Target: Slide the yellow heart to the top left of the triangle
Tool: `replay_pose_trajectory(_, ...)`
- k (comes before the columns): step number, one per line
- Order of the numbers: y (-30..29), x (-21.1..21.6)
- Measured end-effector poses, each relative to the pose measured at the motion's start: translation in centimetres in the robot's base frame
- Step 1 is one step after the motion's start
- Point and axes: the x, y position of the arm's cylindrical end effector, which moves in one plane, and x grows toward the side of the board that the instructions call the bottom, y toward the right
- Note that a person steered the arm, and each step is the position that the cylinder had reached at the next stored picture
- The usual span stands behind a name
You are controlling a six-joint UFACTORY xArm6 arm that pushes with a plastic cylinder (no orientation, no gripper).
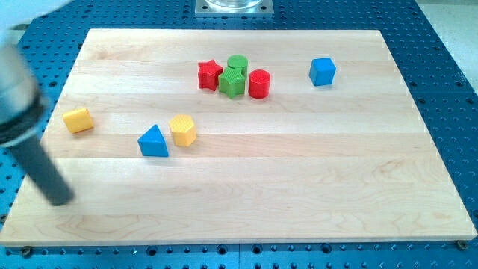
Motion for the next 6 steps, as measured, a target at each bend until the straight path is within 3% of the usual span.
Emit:
replay_pose_trajectory(1,-3.4,-3.0)
replay_pose_trajectory(3,-2.1,-12.3)
replay_pose_trajectory(5,8.8,-12.4)
replay_pose_trajectory(6,3.8,-15.6)
